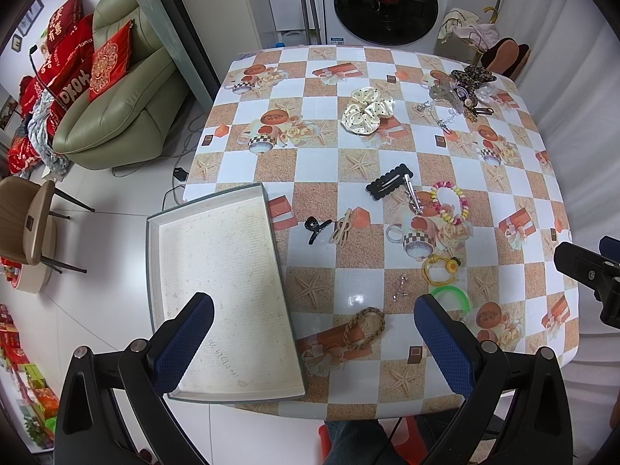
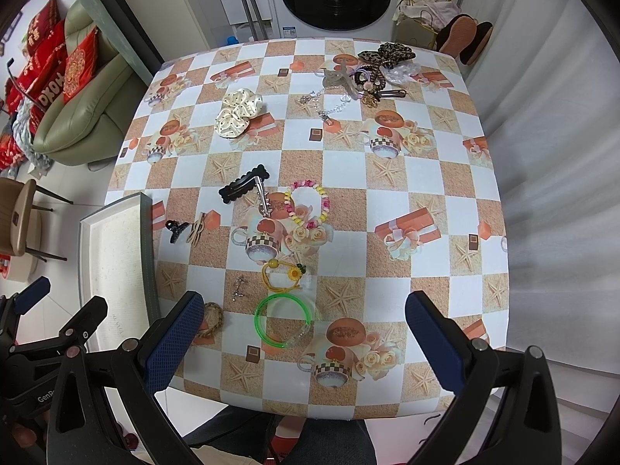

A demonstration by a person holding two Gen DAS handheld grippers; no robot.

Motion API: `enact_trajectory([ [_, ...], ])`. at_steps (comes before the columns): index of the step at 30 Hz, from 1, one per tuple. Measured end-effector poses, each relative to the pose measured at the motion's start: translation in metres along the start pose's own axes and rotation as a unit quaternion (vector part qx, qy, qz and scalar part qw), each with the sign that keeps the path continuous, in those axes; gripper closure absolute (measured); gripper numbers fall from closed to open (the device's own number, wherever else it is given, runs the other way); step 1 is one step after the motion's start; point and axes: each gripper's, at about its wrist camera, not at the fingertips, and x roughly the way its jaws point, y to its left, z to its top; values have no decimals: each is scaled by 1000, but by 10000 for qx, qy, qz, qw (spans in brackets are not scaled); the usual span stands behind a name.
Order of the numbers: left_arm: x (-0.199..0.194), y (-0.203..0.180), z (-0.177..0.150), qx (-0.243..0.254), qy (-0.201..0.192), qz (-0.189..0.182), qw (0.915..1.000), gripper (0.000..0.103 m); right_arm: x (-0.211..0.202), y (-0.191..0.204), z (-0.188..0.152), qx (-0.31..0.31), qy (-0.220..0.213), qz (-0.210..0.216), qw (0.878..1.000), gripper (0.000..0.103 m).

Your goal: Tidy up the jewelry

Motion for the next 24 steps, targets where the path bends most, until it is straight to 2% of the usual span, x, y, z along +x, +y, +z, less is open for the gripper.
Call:
enact_trajectory([
  [24,0,-1,-1,-3,-6,10,10000,0,-1,-1,-3,0,-7,3,10000,0],
])
